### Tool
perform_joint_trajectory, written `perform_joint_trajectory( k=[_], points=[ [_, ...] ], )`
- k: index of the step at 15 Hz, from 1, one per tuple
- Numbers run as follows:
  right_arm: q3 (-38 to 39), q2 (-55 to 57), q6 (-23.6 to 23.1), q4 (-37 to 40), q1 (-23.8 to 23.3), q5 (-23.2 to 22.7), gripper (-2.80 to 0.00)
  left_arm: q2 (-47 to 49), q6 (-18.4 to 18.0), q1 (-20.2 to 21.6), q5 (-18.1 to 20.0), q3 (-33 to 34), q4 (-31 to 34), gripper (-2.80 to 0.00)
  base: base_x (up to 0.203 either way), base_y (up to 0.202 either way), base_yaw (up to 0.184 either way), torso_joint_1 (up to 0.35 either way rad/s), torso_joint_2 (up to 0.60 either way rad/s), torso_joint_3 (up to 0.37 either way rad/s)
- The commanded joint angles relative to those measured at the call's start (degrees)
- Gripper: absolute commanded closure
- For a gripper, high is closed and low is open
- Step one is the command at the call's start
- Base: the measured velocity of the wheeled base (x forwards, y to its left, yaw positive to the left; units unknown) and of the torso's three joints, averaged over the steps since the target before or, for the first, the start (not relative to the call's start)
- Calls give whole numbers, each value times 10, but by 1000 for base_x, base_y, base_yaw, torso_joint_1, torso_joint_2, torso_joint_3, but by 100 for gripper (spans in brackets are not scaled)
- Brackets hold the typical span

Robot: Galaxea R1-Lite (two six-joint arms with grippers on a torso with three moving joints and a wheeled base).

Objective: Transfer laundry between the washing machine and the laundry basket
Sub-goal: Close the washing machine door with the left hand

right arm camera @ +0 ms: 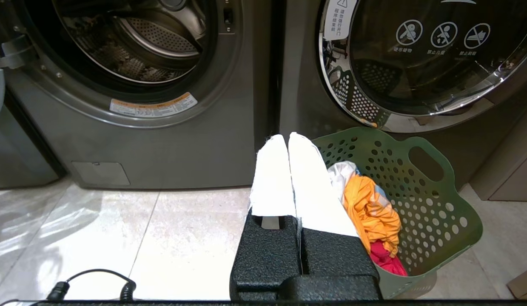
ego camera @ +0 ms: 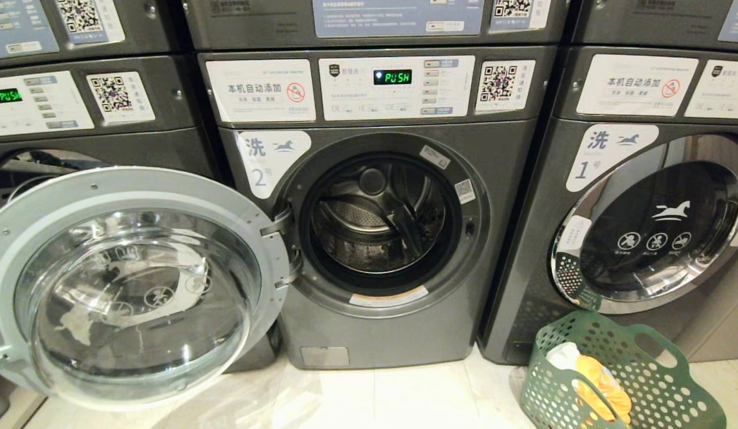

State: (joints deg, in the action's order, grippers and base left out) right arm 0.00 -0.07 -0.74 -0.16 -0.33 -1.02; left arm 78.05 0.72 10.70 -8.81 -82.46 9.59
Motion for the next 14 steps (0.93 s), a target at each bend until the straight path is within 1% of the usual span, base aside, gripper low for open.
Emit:
perform_joint_trajectory(
  k=[1,3,4,5,6,8,11,14],
  points=[
    [0,1,0,0,0,0,0,165,0,41,15,-70,-11,0,0,0,0,0,0,0],
    [0,1,0,0,0,0,0,245,-7,88,49,-143,-25,0,0,0,0,0,0,0],
    [0,1,0,0,0,0,0,266,-9,101,69,-166,-25,0,0,0,0,0,0,0],
    [0,1,0,0,0,0,0,280,-10,113,101,-184,-8,0,0,0,0,0,0,0],
    [0,1,0,0,0,0,0,292,-10,119,123,-198,16,0,0,0,0,0,0,0],
    [0,1,0,0,0,0,0,326,-9,132,137,-229,40,0,0,0,0,0,0,0],
    [0,1,0,0,0,0,0,369,-8,145,144,-278,80,0,0,0,0,0,0,0],
    [0,1,0,0,0,0,0,362,-8,144,174,-279,162,0,0,0,0,0,0,0]
  ],
)
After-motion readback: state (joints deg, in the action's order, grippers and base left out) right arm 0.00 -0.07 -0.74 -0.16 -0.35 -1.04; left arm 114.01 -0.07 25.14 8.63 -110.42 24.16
